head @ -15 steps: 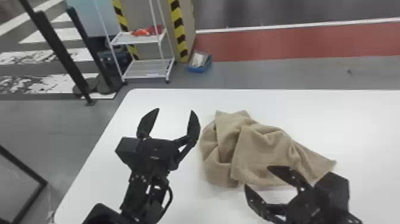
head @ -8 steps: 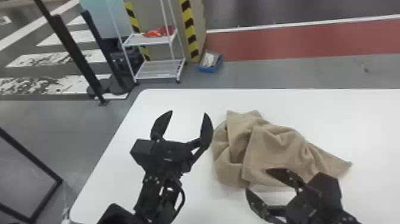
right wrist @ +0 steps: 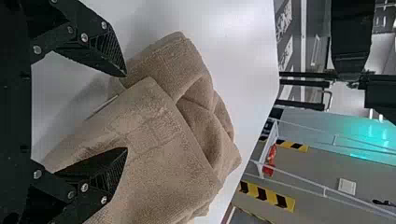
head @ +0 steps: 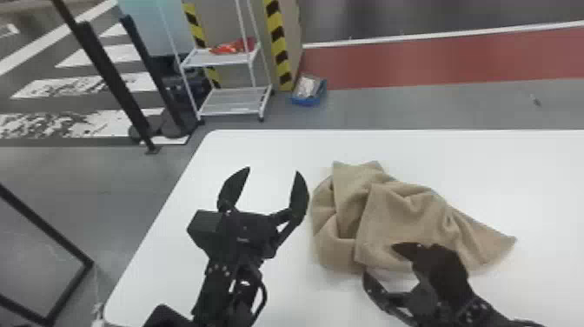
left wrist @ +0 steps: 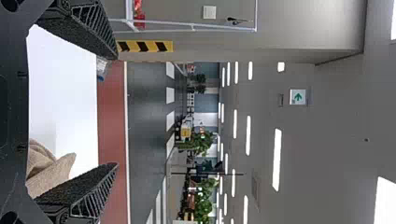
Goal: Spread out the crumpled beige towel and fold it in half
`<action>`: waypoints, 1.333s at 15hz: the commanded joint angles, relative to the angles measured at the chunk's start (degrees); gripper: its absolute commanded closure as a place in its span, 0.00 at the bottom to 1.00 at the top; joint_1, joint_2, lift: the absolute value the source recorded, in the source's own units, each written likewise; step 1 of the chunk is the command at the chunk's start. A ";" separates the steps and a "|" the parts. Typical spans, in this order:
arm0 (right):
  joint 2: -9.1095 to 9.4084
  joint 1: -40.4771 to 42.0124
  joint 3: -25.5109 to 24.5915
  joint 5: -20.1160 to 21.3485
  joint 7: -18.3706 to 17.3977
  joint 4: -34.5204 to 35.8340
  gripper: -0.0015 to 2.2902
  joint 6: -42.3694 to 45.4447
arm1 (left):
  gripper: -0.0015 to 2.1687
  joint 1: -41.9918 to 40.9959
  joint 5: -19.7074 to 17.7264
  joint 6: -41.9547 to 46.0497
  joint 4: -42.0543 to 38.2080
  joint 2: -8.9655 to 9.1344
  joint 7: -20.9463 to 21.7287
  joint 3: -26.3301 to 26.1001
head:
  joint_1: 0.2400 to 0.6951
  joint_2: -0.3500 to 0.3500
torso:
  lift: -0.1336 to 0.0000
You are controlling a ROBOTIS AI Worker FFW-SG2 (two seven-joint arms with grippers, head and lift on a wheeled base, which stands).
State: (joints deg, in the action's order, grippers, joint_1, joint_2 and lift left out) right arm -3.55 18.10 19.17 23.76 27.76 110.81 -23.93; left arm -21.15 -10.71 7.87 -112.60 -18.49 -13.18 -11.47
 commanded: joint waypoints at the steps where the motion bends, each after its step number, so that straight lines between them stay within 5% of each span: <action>1: 0.21 -1.05 0.43 1.20 -0.60 -0.94 0.19 -0.46 | 0.04 -0.12 -0.01 0.08 0.19 -0.05 0.08 0.04 | 1.00 0.85 | 0.07; 3: 0.30 -2.19 0.43 1.02 -0.60 -1.73 0.25 -2.40 | 0.04 -0.12 0.07 0.08 0.37 0.21 0.43 -0.04 | 1.00 0.84 | 0.07; 6: 0.21 -1.14 0.07 0.32 -1.57 0.20 0.62 -1.69 | 0.04 0.06 0.07 0.08 0.72 0.30 0.43 0.04 | 1.00 0.84 | 0.07; 16: 0.12 3.17 -2.65 -1.97 -2.18 8.73 0.70 1.65 | 0.04 0.50 0.16 -0.10 0.72 0.48 0.78 -0.04 | 1.00 0.82 | 0.07; 20: -0.58 5.54 -18.21 -10.58 -2.53 18.75 0.70 4.81 | 0.04 0.32 0.16 -0.10 0.63 0.13 0.70 -0.04 | 1.00 0.77 | 0.07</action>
State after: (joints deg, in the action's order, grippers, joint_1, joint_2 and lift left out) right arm -3.77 23.54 7.80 16.74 25.44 127.57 -19.72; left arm -20.72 -10.54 7.77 -111.93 -18.21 -12.45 -11.51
